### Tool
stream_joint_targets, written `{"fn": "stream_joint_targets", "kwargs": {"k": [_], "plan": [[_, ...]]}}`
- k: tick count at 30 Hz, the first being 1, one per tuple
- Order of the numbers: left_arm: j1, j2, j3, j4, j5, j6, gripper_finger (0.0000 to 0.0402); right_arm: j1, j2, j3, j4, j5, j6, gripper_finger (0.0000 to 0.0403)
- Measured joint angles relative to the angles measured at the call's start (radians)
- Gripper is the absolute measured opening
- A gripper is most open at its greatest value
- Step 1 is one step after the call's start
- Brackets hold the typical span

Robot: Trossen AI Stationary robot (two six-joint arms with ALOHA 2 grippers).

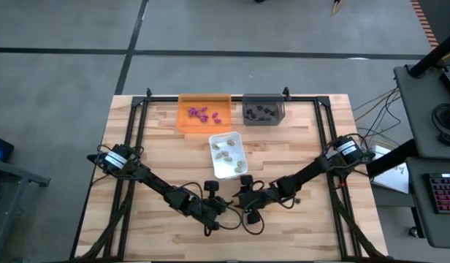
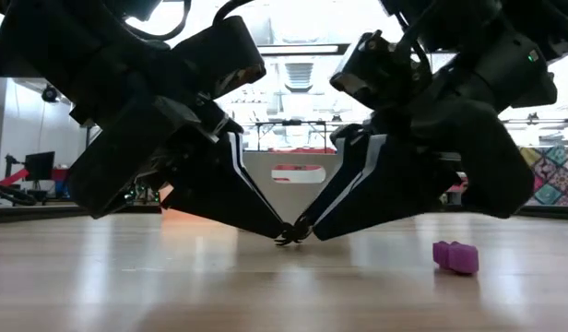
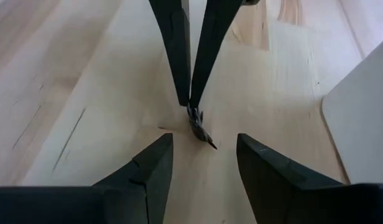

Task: Sort Halloween decoration
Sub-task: Put the black spider toy into the black bin

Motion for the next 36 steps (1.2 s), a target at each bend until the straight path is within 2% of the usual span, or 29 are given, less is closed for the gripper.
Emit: {"fn": "stream_joint_targets", "kwargs": {"k": [16,32,36], "plan": [[0.001,0.000,-0.004,0.002,-0.001,0.000,0.0000,-0.014,0.001,0.022,0.005,-0.007,-0.066,0.0135],[0.001,0.000,-0.005,0.002,-0.006,0.000,0.0000,-0.013,0.001,0.020,0.019,-0.025,-0.051,0.0130],[0.001,0.000,-0.005,0.002,-0.006,0.000,0.0000,-0.012,0.044,0.022,0.076,-0.034,-0.055,0.0132]]}}
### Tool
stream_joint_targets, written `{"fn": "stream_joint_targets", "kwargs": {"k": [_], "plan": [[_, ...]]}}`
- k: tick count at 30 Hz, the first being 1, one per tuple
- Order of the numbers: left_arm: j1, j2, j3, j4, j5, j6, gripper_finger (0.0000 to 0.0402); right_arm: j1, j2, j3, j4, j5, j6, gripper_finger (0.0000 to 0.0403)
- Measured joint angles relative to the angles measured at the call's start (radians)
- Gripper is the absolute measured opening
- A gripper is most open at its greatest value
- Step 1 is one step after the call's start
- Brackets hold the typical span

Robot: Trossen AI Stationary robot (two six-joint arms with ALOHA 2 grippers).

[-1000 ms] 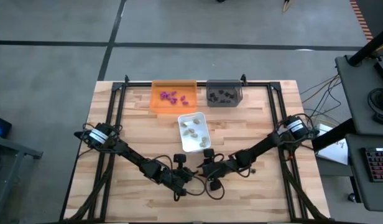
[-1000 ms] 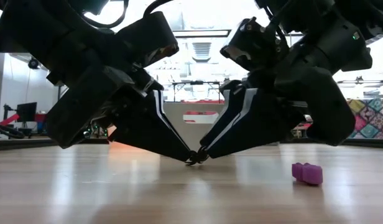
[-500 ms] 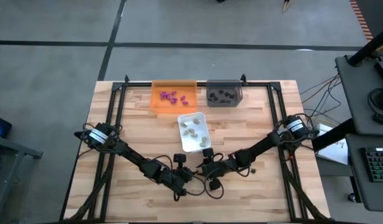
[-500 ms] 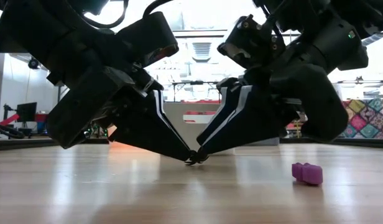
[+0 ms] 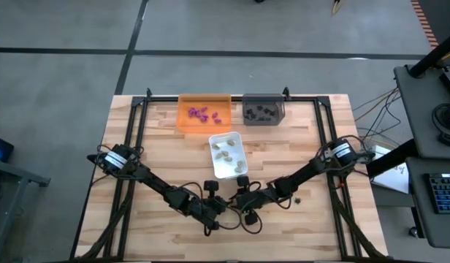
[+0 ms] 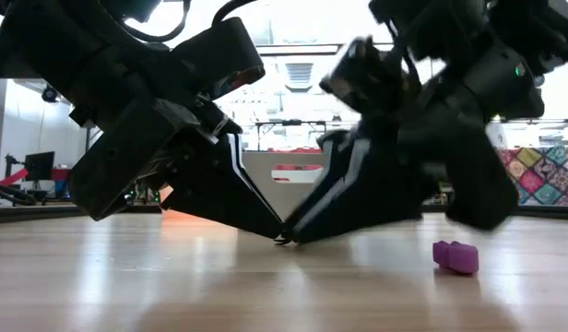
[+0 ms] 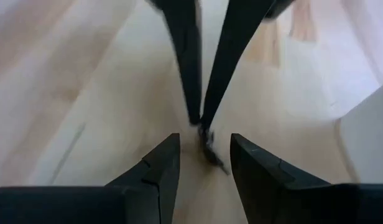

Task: Sort Halloween decoration
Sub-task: Put the black spider toy into the black bin

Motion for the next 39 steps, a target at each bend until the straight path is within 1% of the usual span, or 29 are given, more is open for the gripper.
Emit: {"fn": "stream_joint_targets", "kwargs": {"k": [5,10,23,28,33,39], "plan": [[0.000,0.000,0.000,0.000,0.001,0.000,0.0000,0.000,0.048,0.000,0.044,0.001,0.009,0.0128],[0.000,0.000,0.000,0.000,0.006,0.000,0.0000,0.000,0.052,0.001,0.044,0.000,0.009,0.0114],[-0.001,-0.001,0.000,-0.006,0.005,0.000,0.0004,0.000,0.046,0.001,0.033,-0.008,0.009,0.0038],[-0.001,-0.001,0.000,-0.009,0.005,-0.001,0.0034,0.000,0.044,0.000,0.032,-0.015,0.009,0.0026],[-0.001,-0.003,0.002,-0.026,0.005,-0.026,0.0086,0.000,0.028,-0.001,0.015,-0.017,0.015,0.0024],[-0.004,-0.024,0.002,-0.083,-0.009,-0.047,0.0145,0.000,-0.037,-0.002,-0.084,-0.019,0.036,0.0023]]}}
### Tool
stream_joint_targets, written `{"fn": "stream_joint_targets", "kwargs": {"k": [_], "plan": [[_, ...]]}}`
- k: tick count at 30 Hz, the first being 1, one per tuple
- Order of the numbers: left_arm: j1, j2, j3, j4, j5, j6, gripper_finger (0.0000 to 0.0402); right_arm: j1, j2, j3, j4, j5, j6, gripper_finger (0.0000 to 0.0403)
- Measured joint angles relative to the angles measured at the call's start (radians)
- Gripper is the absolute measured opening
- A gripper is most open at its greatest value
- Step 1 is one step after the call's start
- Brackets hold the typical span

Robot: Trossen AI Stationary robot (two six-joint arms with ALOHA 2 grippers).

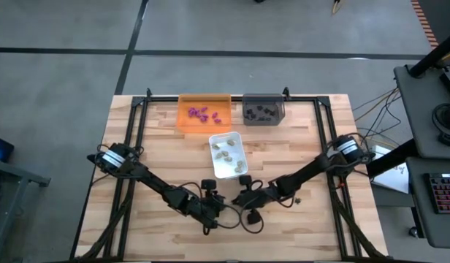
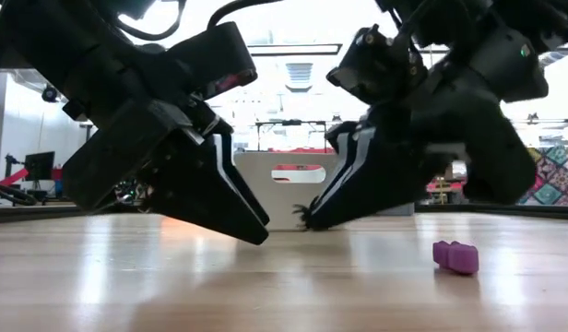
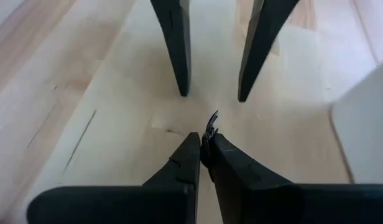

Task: Sort Halloween decoration
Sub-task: Put the black spider toy into the black bin

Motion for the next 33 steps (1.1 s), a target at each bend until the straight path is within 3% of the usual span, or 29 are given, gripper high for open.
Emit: {"fn": "stream_joint_targets", "kwargs": {"k": [9,17,22,27,33], "plan": [[-0.002,-0.003,0.000,-0.017,0.000,-0.010,0.0166,0.000,-0.171,0.004,-0.278,-0.007,0.046,0.0022],[-0.002,-0.003,0.000,-0.017,0.000,-0.021,0.0166,-0.004,-0.422,0.005,-0.583,0.006,0.070,0.0022],[-0.002,-0.003,0.000,-0.017,0.001,-0.024,0.0166,-0.020,-0.579,0.005,-0.703,0.095,0.079,0.0022],[-0.002,-0.001,0.000,-0.016,0.001,-0.031,0.0166,-0.096,-0.703,0.005,-0.761,0.143,0.068,0.0022],[-0.001,0.006,0.000,-0.013,0.001,-0.037,0.0166,-0.286,-0.780,0.005,-0.797,0.139,0.049,0.0022]]}}
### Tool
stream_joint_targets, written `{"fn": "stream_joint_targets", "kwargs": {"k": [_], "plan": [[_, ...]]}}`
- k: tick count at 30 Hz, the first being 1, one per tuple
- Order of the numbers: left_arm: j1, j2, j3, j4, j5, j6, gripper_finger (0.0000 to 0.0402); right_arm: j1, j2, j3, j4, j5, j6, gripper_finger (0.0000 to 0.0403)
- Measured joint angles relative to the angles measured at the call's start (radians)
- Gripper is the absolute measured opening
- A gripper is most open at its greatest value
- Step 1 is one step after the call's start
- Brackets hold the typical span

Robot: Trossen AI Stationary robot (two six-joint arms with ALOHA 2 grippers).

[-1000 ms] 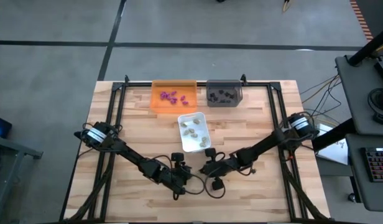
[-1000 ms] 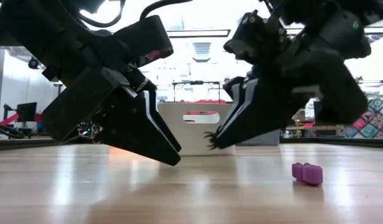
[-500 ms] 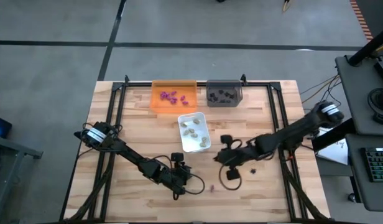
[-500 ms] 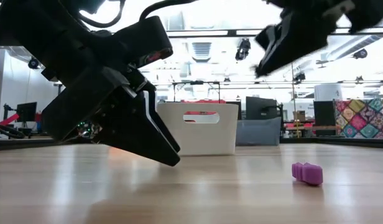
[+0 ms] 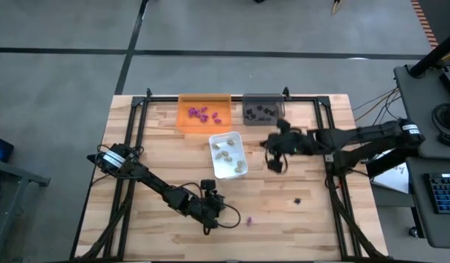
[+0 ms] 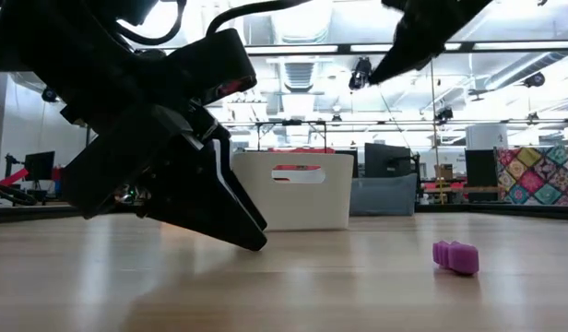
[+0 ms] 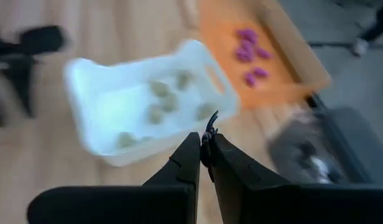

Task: Sort Halloween decoration
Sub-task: Put the black spider toy into the black bin

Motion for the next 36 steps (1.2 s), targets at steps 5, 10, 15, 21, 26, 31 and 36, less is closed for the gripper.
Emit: {"fn": "stream_joint_targets", "kwargs": {"k": [5,10,15,21,26,31,36], "plan": [[0.000,0.001,0.000,0.000,0.000,-0.001,0.0166,-0.205,-0.007,0.000,-0.035,-0.092,-0.053,0.0022],[0.000,0.001,0.000,0.000,-0.001,-0.003,0.0166,-0.401,0.031,0.000,-0.032,-0.204,-0.116,0.0022],[0.000,0.001,0.000,0.000,-0.003,-0.003,0.0166,-0.568,0.095,0.000,-0.029,-0.301,-0.163,0.0022],[0.000,0.002,0.000,0.000,-0.008,-0.003,0.0166,-0.720,0.201,0.000,0.036,-0.329,-0.175,0.0022],[0.002,0.002,0.000,0.000,-0.009,-0.006,0.0166,-0.820,0.306,0.000,0.173,-0.321,-0.034,0.0022],[0.002,0.002,0.000,-0.001,-0.009,-0.024,0.0166,-0.876,0.407,0.033,0.188,-0.321,0.058,0.0022],[0.002,0.002,0.000,-0.002,-0.009,-0.028,0.0166,-0.889,0.493,0.112,0.116,-0.321,0.063,0.0022]]}}
